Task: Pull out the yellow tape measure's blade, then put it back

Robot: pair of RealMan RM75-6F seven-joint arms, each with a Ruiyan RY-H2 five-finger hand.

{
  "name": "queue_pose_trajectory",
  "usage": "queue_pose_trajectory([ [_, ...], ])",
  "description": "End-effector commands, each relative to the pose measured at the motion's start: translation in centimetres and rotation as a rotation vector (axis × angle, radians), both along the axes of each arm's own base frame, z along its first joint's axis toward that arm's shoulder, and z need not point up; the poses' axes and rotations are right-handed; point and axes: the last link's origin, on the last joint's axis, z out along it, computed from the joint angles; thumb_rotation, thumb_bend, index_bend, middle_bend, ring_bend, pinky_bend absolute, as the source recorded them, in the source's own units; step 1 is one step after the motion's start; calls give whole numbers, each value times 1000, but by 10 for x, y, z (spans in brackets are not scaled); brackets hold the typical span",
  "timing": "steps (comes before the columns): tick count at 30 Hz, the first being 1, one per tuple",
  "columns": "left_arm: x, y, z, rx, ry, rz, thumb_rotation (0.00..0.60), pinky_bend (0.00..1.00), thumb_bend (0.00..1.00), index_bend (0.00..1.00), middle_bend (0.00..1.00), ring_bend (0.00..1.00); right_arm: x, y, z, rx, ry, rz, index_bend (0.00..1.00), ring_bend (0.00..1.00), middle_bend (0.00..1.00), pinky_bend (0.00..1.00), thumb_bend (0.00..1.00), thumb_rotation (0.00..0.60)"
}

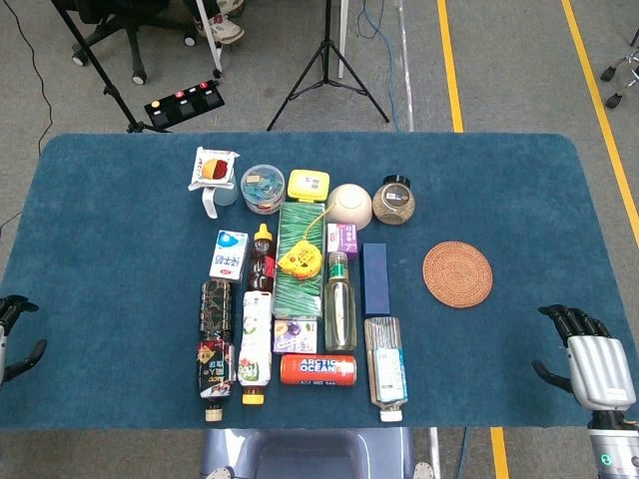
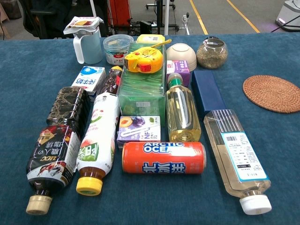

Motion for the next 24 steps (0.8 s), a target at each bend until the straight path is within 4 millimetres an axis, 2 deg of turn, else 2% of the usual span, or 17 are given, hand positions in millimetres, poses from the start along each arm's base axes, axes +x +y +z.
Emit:
queue_pose_trajectory([
  [1,0,2,0,0,4,-2,600,291,249,327,290,224,3,-6,0,15,-14,20,219,223,242,291,175,600],
  [11,2,10,-3,-13,5,-4,600,291,251,327,289,224,15,-37,6,63,-72,83,211,223,242,291,174,600],
  [14,4,15,-3,-14,12,-10,600,291,250,327,290,224,26,-53,1,101,-128,121,208,223,241,293,175,600],
  [18,7,19,-5,-20,14,-19,600,291,250,327,290,224,34,-65,-2,125,-149,147,206,224,237,293,176,600],
  [24,12,24,-8,-35,16,-36,600,291,250,327,290,224,56,-88,-12,184,-184,225,205,223,235,294,175,600],
])
